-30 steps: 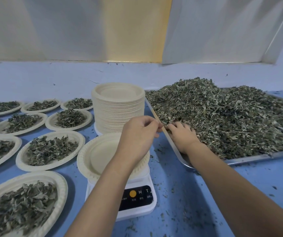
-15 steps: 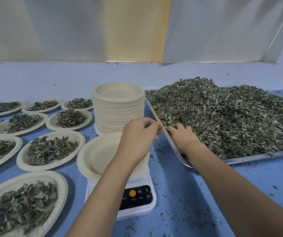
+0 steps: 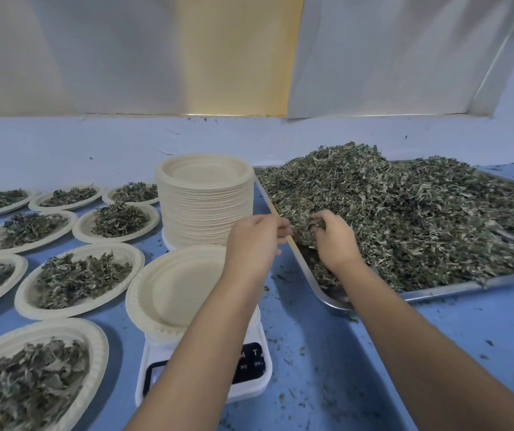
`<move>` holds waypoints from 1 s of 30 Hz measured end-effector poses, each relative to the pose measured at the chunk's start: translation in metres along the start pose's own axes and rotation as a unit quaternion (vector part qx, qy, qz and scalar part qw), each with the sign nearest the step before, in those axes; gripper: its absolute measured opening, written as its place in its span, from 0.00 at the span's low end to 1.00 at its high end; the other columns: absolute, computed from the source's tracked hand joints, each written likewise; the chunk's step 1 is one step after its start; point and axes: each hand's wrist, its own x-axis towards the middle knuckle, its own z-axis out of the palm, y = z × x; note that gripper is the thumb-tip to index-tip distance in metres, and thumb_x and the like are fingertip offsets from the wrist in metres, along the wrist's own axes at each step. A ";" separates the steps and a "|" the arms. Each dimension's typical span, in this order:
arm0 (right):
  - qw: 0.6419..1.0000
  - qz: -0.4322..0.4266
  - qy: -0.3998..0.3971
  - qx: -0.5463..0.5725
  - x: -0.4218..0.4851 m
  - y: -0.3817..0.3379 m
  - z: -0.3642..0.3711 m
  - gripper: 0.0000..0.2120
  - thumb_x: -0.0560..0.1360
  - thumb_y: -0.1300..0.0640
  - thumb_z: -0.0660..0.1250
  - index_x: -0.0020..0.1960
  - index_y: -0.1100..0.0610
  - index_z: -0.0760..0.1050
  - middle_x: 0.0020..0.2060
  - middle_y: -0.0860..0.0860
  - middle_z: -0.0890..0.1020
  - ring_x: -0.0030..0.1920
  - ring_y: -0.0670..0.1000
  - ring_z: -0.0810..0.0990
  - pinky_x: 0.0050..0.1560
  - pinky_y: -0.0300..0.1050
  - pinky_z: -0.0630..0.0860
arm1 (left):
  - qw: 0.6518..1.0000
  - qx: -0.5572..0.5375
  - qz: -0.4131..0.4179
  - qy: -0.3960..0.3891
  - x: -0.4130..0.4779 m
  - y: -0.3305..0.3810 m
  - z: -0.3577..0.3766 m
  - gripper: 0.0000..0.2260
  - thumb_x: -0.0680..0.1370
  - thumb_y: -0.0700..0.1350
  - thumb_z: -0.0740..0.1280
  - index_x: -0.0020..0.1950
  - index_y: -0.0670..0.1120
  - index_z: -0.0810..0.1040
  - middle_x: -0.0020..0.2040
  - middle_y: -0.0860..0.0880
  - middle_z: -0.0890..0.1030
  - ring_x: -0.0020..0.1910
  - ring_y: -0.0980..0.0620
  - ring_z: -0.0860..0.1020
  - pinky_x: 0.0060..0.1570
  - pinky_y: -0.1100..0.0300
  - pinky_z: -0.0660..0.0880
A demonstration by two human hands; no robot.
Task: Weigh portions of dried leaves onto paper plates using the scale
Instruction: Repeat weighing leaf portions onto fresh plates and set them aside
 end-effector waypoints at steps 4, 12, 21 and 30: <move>0.981 0.061 0.066 0.173 0.001 0.002 -0.011 0.13 0.81 0.60 0.58 0.64 0.55 0.71 0.41 0.52 0.77 0.29 0.46 0.68 0.27 0.37 0.63 | 0.981 -0.153 -0.120 -0.008 0.016 -0.001 0.029 0.11 0.80 0.43 0.58 0.56 0.40 0.77 0.58 0.43 0.78 0.59 0.47 0.76 0.50 0.57 0.74; 0.903 0.138 0.130 0.385 -0.002 -0.012 -0.025 0.14 0.82 0.56 0.58 0.67 0.51 0.69 0.59 0.40 0.64 0.56 0.45 0.59 0.54 0.52 0.74 | 0.958 -0.200 -0.204 -0.025 0.039 -0.025 0.073 0.20 0.82 0.46 0.55 0.74 0.41 0.63 0.71 0.42 0.67 0.67 0.42 0.69 0.59 0.52 0.70; 0.686 0.187 0.080 0.699 -0.003 -0.027 -0.039 0.14 0.82 0.64 0.54 0.63 0.53 0.72 0.51 0.56 0.80 0.51 0.56 0.80 0.52 0.59 0.77 | 0.905 -0.365 -0.215 -0.025 0.047 -0.032 0.083 0.15 0.83 0.51 0.55 0.60 0.40 0.67 0.52 0.39 0.73 0.52 0.43 0.74 0.57 0.49 0.73; 0.660 0.138 -0.022 0.739 -0.024 -0.064 -0.036 0.16 0.80 0.66 0.56 0.67 0.58 0.71 0.58 0.62 0.79 0.58 0.62 0.79 0.57 0.62 0.76 | 0.840 -0.521 -0.151 0.000 0.042 0.002 0.052 0.19 0.83 0.52 0.52 0.53 0.39 0.75 0.51 0.39 0.79 0.57 0.41 0.77 0.55 0.48 0.75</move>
